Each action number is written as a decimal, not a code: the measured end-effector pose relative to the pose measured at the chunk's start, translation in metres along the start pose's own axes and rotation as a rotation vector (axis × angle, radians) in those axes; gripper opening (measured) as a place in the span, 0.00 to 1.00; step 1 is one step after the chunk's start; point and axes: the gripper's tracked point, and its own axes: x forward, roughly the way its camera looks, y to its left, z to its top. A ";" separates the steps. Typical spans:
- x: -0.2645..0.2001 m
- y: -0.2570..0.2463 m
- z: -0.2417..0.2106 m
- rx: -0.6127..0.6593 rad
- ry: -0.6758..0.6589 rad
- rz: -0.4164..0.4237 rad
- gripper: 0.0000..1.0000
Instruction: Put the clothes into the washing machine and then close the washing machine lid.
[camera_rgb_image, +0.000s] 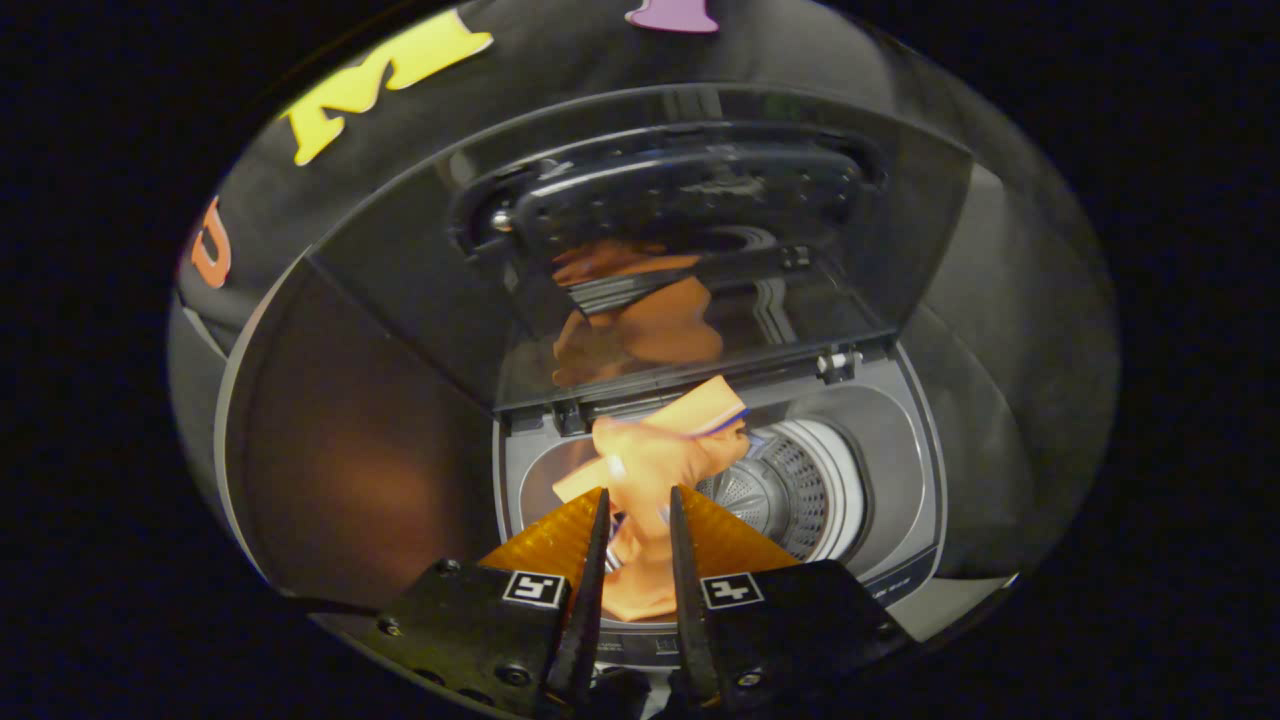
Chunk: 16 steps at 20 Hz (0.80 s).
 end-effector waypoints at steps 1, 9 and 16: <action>0.002 -0.003 0.000 0.020 0.005 -0.004 0.37; -0.055 -0.012 0.024 -0.077 -0.113 -0.069 0.45; -0.140 0.028 0.117 -0.262 -0.398 -0.065 0.45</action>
